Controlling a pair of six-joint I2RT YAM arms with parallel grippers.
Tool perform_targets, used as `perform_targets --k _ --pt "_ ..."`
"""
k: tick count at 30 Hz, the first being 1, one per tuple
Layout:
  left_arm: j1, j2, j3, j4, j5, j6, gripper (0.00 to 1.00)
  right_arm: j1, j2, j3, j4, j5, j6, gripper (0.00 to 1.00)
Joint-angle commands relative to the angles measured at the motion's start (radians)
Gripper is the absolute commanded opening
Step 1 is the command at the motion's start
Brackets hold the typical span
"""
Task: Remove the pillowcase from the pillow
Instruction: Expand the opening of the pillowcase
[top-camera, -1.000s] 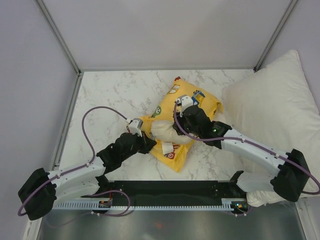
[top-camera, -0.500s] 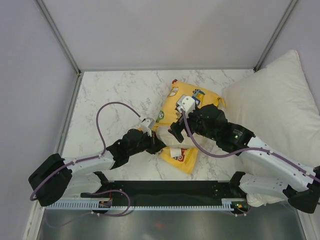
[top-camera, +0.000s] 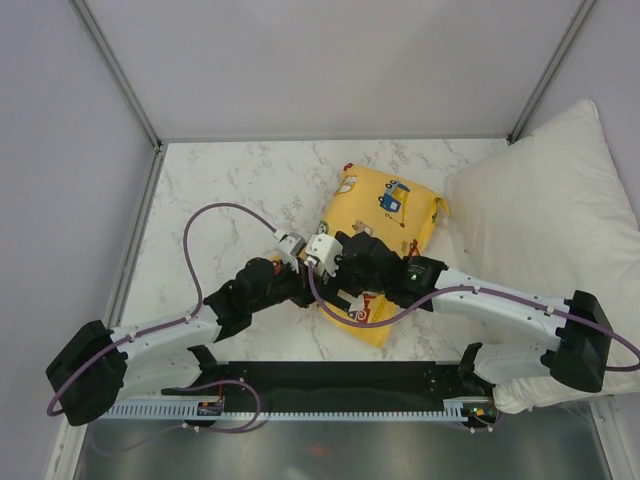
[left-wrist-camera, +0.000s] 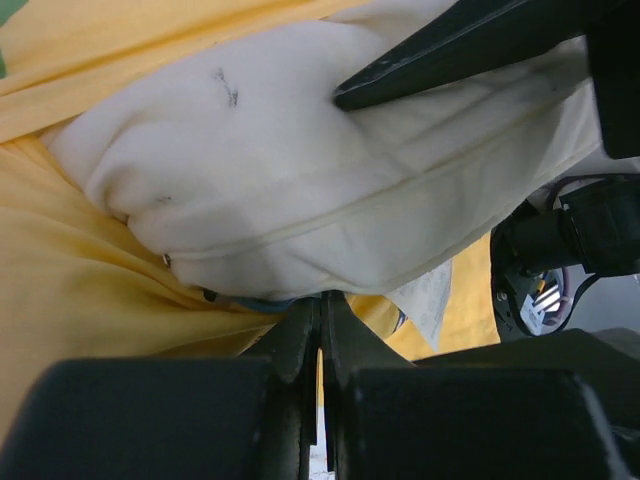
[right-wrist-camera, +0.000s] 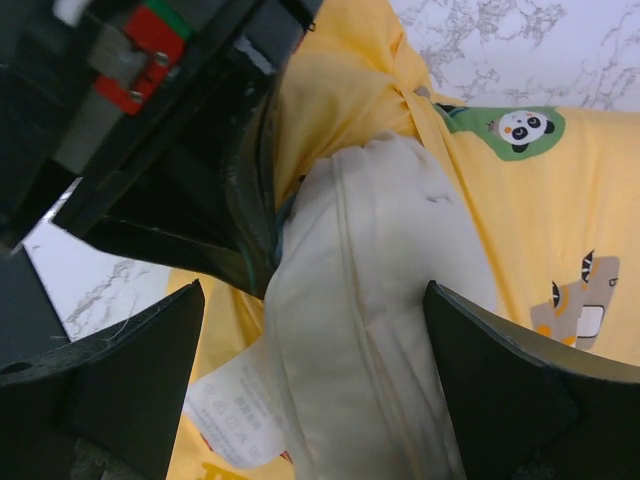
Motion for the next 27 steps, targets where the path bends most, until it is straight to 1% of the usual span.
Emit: perform_targets --k 1,5,9,11,12,14,15,16,17,18,19,20,21,22,23,24,25,27 --pt "-0.004 -0.062 0.005 0.048 0.048 0.052 0.02 0.013 0.025 -0.027 0.07 0.161 -0.041 0.98" --pt "-0.004 -0.098 -0.007 0.02 0.053 0.06 0.02 0.03 0.038 -0.054 0.122 0.362 -0.054 0.98" --pt "-0.002 -0.14 -0.022 -0.001 0.056 0.066 0.02 0.029 0.039 -0.057 0.139 0.478 -0.055 0.98" --pt "-0.002 -0.169 -0.03 -0.009 0.047 0.067 0.02 0.03 0.062 -0.047 0.11 0.478 -0.047 0.98" --pt "-0.002 -0.178 -0.031 -0.02 0.044 0.069 0.02 0.03 0.068 -0.049 0.086 0.44 -0.034 0.98" --pt "-0.002 -0.189 -0.032 -0.028 0.028 0.075 0.02 0.03 0.085 -0.05 0.064 0.389 -0.021 0.92" --pt "-0.004 -0.197 -0.032 -0.032 0.024 0.078 0.02 0.03 0.093 -0.052 0.044 0.357 -0.015 0.83" --pt "-0.002 -0.195 -0.032 -0.032 0.019 0.081 0.02 0.032 0.097 -0.055 0.041 0.351 -0.006 0.53" --pt "-0.001 -0.195 -0.032 -0.035 -0.001 0.083 0.02 0.032 0.111 -0.06 0.035 0.349 -0.001 0.41" --pt "0.001 -0.188 -0.032 -0.037 -0.011 0.084 0.02 0.033 0.114 -0.057 0.018 0.35 0.005 0.24" --pt "0.005 -0.184 -0.024 -0.06 -0.031 0.078 0.02 0.032 0.117 -0.052 0.009 0.387 0.031 0.0" --pt "0.008 -0.181 -0.015 -0.089 -0.118 0.066 0.02 0.035 0.108 -0.046 -0.002 0.396 0.038 0.0" --pt "0.016 -0.175 -0.004 -0.124 -0.163 0.052 0.02 0.033 0.098 -0.041 -0.028 0.412 0.051 0.0" --pt "0.039 -0.171 0.016 -0.191 -0.235 0.023 0.02 0.036 0.081 -0.038 -0.04 0.436 0.072 0.0" --pt "0.057 -0.168 0.025 -0.227 -0.349 0.002 0.02 0.038 0.041 -0.04 -0.052 0.444 0.086 0.0" --pt "0.079 -0.169 0.036 -0.265 -0.396 -0.023 0.02 0.039 0.016 -0.041 -0.075 0.453 0.1 0.0" --pt "0.141 -0.171 0.048 -0.285 -0.422 -0.058 0.02 0.039 -0.008 -0.044 -0.089 0.459 0.112 0.0" --pt "0.223 -0.172 0.051 -0.305 -0.421 -0.097 0.02 0.041 -0.068 -0.038 -0.138 0.462 0.15 0.0"
